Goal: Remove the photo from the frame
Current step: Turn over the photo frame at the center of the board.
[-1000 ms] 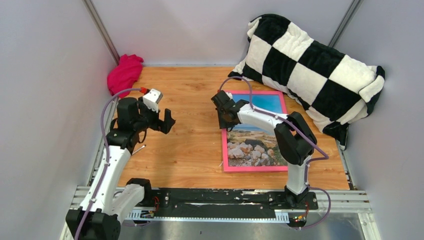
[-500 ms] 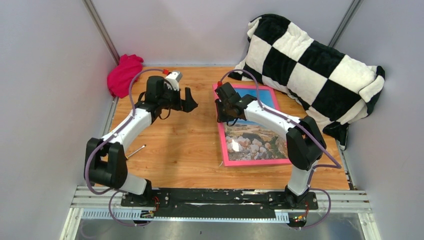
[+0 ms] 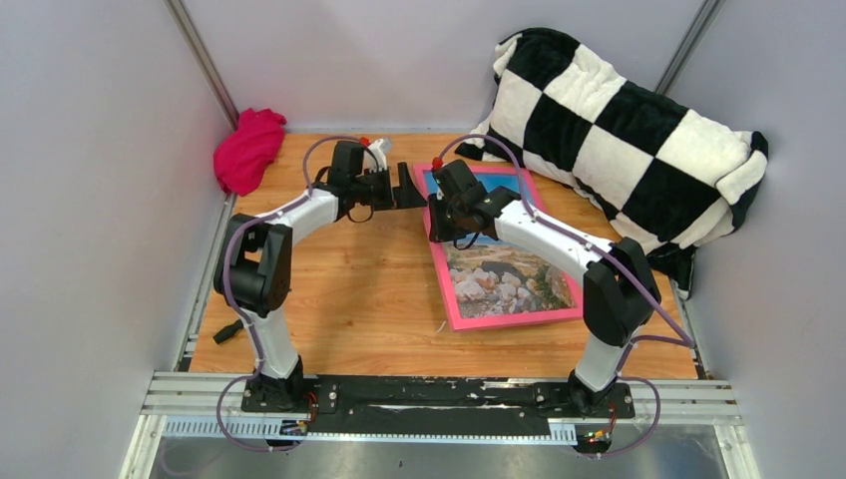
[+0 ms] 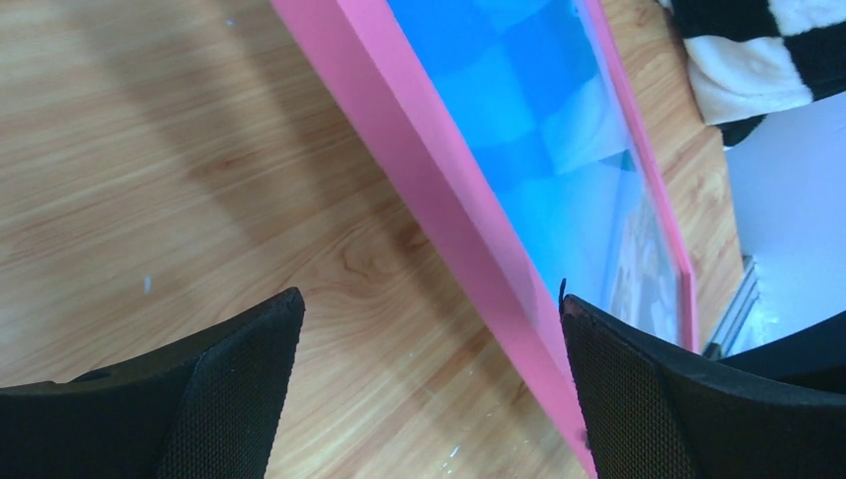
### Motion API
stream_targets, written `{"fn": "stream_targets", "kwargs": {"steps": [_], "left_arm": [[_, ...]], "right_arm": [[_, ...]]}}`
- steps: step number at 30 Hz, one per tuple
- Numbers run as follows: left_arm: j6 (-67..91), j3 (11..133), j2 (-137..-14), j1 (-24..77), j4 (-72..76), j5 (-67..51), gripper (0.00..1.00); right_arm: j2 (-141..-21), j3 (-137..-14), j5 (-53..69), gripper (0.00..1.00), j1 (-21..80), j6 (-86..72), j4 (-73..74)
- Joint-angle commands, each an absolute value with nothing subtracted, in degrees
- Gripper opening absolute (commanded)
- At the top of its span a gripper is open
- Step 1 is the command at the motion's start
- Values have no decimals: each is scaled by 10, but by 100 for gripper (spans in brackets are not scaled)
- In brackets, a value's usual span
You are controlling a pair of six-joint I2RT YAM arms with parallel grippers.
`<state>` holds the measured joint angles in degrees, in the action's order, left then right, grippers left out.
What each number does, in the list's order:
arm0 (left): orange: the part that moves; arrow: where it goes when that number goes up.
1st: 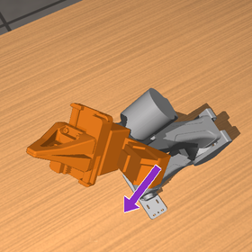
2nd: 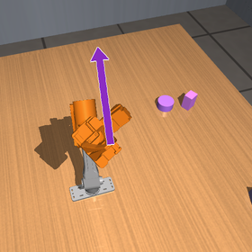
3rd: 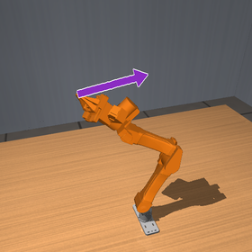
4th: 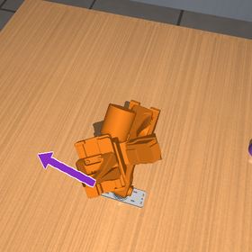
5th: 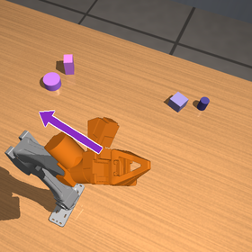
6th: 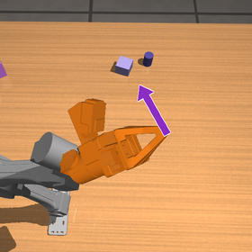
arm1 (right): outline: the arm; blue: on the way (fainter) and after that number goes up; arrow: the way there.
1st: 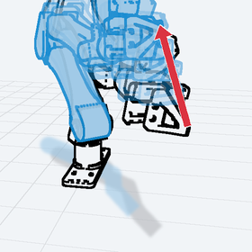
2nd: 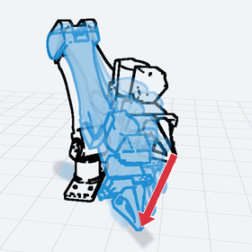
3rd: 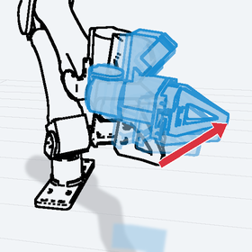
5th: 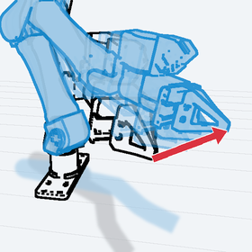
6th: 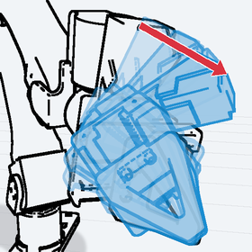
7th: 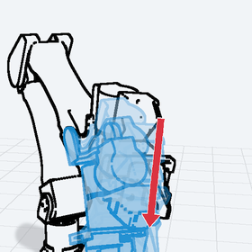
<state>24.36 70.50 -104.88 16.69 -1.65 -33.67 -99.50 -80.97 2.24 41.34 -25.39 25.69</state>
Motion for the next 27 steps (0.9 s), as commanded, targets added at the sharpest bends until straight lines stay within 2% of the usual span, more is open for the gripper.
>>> {"fn": "stream_targets", "kwargs": {"steps": [1,15,18,22,25,27], "left_arm": [[288,732,-1063,180,18,-365,100],[339,777,-1120,209,35,-376,99],[353,782,-1127,210,38,-379,94],[370,782,-1128,210,46,-381,82],[390,779,-1126,210,57,-386,69],[405,775,-1122,210,67,-391,67]], "right_arm": [[-963,-819,33,0,410,-230,226],[-944,-797,34,0,410,-223,209],[-939,-795,31,0,410,-221,207],[-933,-795,35,0,406,-224,206],[-935,-799,50,0,397,-237,207],[-936,-803,64,0,392,-245,206]]}}
